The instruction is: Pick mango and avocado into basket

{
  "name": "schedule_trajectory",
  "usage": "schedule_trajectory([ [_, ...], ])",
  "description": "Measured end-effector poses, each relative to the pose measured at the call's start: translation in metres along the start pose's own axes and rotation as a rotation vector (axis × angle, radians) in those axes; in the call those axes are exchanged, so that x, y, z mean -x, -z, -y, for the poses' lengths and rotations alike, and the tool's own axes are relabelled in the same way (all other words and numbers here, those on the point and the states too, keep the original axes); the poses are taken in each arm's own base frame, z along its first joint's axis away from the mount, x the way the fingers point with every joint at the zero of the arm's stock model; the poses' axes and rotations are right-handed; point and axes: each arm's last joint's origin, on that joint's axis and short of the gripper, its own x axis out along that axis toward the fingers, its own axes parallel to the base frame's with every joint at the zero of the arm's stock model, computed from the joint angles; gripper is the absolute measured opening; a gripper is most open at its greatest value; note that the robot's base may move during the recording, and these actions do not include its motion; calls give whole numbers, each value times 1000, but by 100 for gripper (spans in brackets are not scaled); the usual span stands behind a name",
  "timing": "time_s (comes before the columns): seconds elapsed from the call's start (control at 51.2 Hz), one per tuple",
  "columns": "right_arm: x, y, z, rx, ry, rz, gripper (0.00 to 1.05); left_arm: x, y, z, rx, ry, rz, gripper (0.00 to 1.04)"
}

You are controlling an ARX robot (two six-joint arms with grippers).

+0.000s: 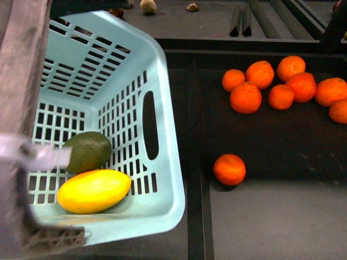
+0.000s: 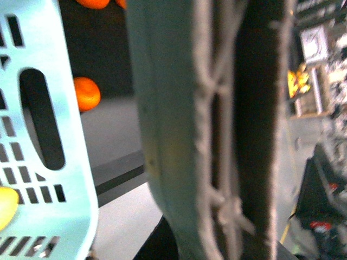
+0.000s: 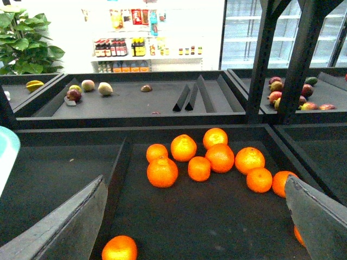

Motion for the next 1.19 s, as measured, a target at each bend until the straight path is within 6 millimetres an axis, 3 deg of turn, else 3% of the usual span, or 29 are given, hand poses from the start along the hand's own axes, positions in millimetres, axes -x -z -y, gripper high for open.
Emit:
schedule_trajectory([
  [0.098,0,0,0,0,0,0,97,-20,-8,-8,-248,-29,52,7],
  [0.215,0,0,0,0,0,0,97,-35,-32,-7,-289,-90,218,7],
  [0.429,0,0,0,0,0,0,97,-53,-74,-6,9,-201,496,7],
  [0.527,0,0,0,0,0,0,97,-72,-86,-24,300,-263,607,7],
  [0.644,0,0,0,0,0,0,97,-88,-90,-41,496,-275,638,7],
  [0.996,0,0,0,0,0,0,97,-101,-112,-61,771,-218,763,7],
  [1.191,0,0,0,0,0,0,97,-108,-122,-97,870,-206,876,7],
])
